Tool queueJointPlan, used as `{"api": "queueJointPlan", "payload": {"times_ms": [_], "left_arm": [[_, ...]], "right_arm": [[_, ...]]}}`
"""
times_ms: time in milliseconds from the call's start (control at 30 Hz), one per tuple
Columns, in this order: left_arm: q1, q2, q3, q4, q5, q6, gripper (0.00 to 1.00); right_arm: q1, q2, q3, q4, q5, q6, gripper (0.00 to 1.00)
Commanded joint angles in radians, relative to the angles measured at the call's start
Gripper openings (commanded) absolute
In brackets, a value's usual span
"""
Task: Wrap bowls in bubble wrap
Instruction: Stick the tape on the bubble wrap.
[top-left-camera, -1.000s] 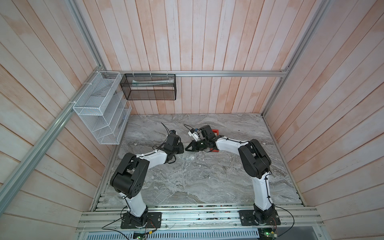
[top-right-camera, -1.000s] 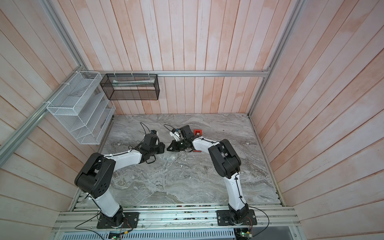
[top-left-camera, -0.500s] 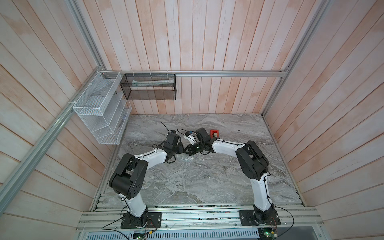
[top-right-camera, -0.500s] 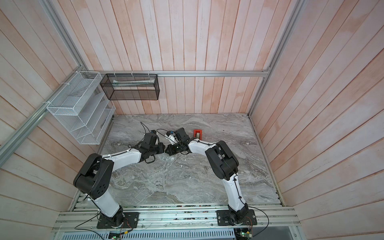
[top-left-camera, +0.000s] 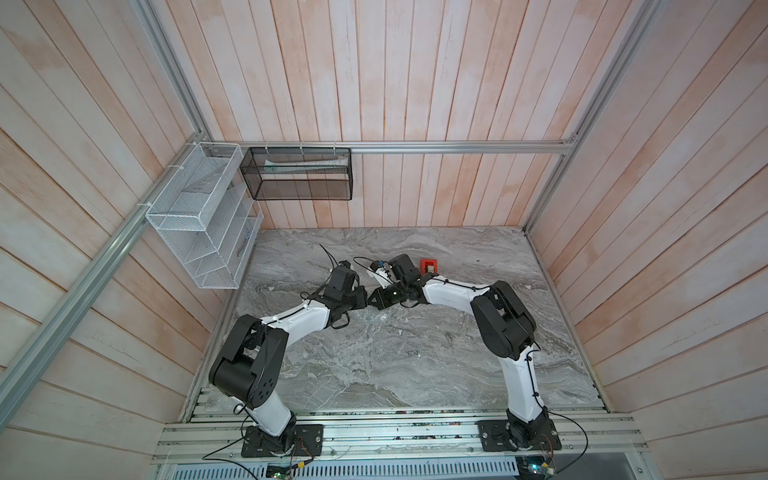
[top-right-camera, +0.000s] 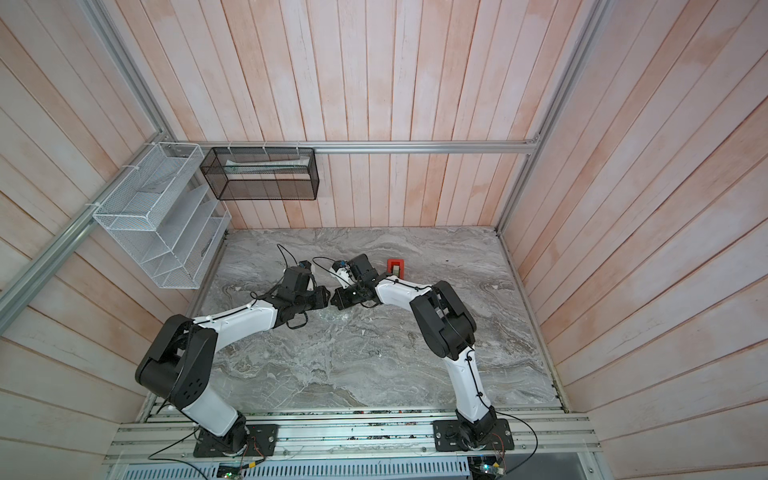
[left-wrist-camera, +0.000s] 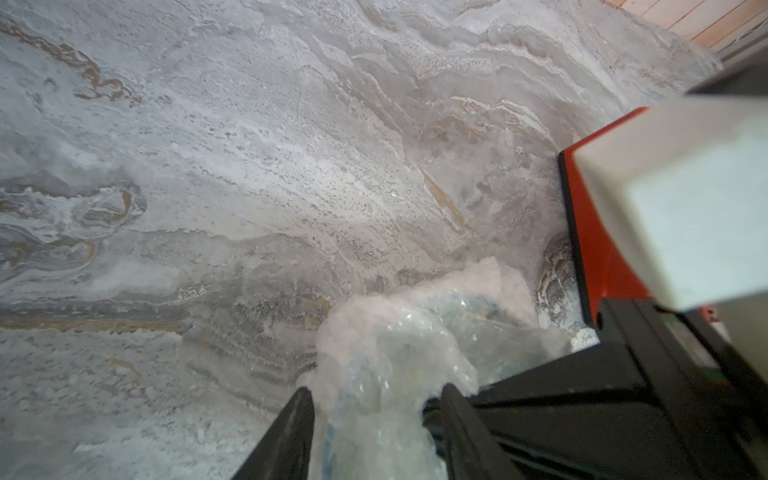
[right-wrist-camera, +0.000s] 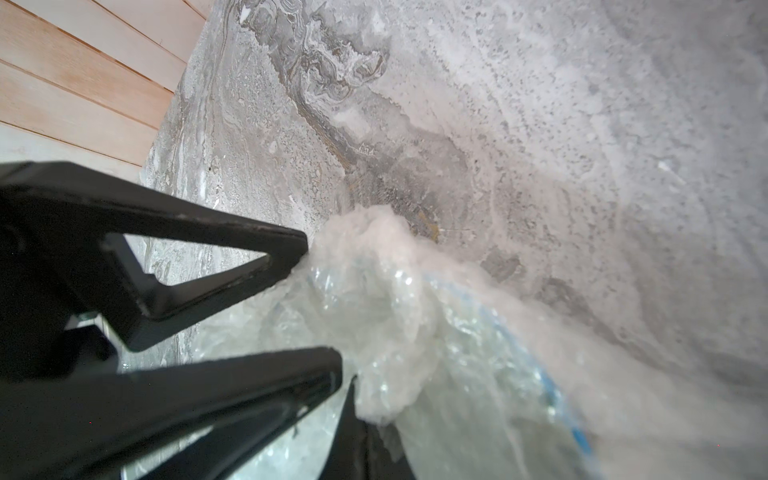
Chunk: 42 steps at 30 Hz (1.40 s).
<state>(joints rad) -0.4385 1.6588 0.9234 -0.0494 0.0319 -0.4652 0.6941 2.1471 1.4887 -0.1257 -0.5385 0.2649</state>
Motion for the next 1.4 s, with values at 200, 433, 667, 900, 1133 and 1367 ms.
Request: {"api": "queueJointPlan", "payload": {"times_ms": [200, 433, 667, 900, 1133, 1367], "left_arm": [[0.003, 0.045, -0.018, 0.073, 0.046, 0.029, 0.51], [0.006, 0.112, 0.023, 0.073, 0.053, 0.055, 0.50], [0.010, 0.162, 0.043, 0.080, -0.027, -0.003, 0.50], [0.010, 0.189, 0.062, 0.052, -0.105, -0.084, 0.51], [0.009, 0.223, 0.108, -0.021, -0.168, -0.137, 0.51], [0.010, 0.296, 0.173, -0.147, -0.255, -0.192, 0.51]], "right_arm": [[-0.002, 0.041, 0.022, -0.038, 0.031, -0.007, 0.03], [-0.002, 0.038, 0.018, -0.033, 0.025, -0.003, 0.02], [-0.002, 0.038, 0.001, -0.040, 0.020, -0.014, 0.00], [0.002, 0.026, -0.039, -0.062, 0.030, -0.042, 0.00], [0.002, 0.047, -0.015, -0.086, 0.054, -0.042, 0.00], [0.003, 0.069, -0.005, -0.123, 0.102, -0.035, 0.00]]}}
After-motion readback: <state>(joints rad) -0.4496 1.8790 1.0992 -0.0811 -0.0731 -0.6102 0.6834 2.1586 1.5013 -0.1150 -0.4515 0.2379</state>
